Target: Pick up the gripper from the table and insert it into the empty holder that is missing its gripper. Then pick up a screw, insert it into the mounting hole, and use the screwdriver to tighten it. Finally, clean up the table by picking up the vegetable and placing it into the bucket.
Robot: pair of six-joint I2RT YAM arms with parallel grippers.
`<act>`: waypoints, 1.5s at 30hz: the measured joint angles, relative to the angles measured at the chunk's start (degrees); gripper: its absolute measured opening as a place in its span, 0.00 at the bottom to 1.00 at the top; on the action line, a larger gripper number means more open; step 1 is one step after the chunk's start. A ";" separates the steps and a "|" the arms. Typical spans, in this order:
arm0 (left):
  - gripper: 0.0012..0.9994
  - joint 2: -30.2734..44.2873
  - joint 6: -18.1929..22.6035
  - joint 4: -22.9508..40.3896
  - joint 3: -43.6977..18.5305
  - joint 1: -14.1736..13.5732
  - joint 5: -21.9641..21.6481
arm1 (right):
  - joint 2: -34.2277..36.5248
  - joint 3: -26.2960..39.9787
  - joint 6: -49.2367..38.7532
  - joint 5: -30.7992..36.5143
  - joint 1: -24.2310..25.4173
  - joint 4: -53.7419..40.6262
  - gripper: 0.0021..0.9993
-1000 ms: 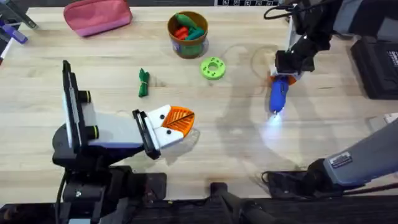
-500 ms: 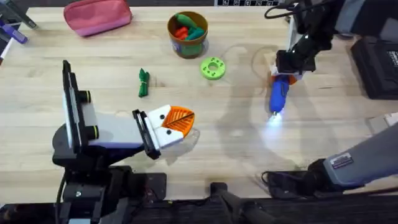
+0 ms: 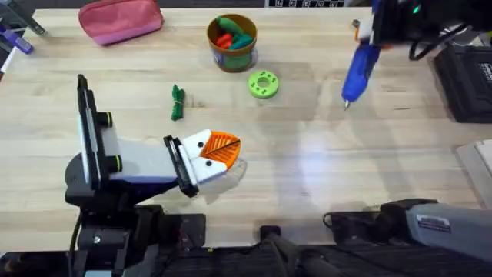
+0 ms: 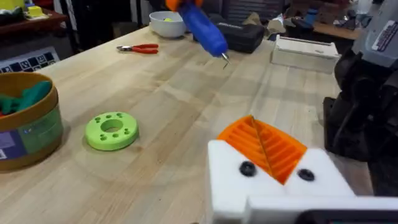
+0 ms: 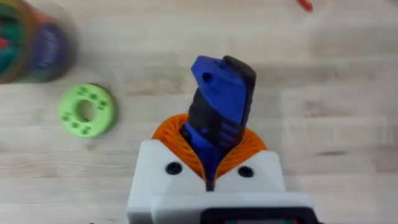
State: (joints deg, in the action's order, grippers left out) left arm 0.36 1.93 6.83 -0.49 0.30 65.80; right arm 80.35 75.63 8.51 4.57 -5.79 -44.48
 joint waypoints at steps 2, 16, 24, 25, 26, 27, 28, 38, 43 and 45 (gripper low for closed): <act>0.02 0.00 0.00 0.00 0.00 0.00 0.00 | -2.44 0.54 0.00 -1.50 -1.61 2.27 0.01; 0.02 0.00 0.00 0.00 0.00 0.00 0.00 | -9.37 0.72 0.00 -21.19 -14.63 25.38 0.01; 0.02 0.00 0.00 0.00 0.00 0.00 0.00 | -9.36 0.70 0.01 -31.38 -19.94 36.66 0.01; 0.02 0.00 0.00 0.00 0.00 0.00 0.00 | -9.37 0.72 0.00 -32.09 -20.68 38.06 0.01; 0.02 0.00 0.00 0.00 0.00 0.00 0.00 | -9.37 0.72 0.00 -32.68 -21.52 39.07 0.01; 0.02 0.00 0.00 0.00 0.00 0.00 0.00 | -9.37 0.72 -0.05 -33.32 -22.54 39.83 0.01; 0.02 0.00 0.00 0.00 0.00 0.00 0.00 | -9.37 0.71 -0.21 -33.93 -23.48 40.18 0.01; 0.02 0.00 0.00 0.00 0.00 0.00 0.00 | -9.37 0.72 -3.75 -40.43 -31.92 41.11 0.01; 0.02 0.00 0.00 0.00 0.00 0.00 0.00 | -9.37 0.70 -7.24 -41.71 -35.38 41.11 0.01; 0.02 0.00 0.00 0.00 0.00 0.00 0.00 | -9.37 0.62 -8.07 -42.12 -36.47 41.59 0.01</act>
State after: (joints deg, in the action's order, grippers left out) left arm 0.36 1.93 6.83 -0.49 0.30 65.80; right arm 70.98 76.25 0.44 -37.55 -42.26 -2.89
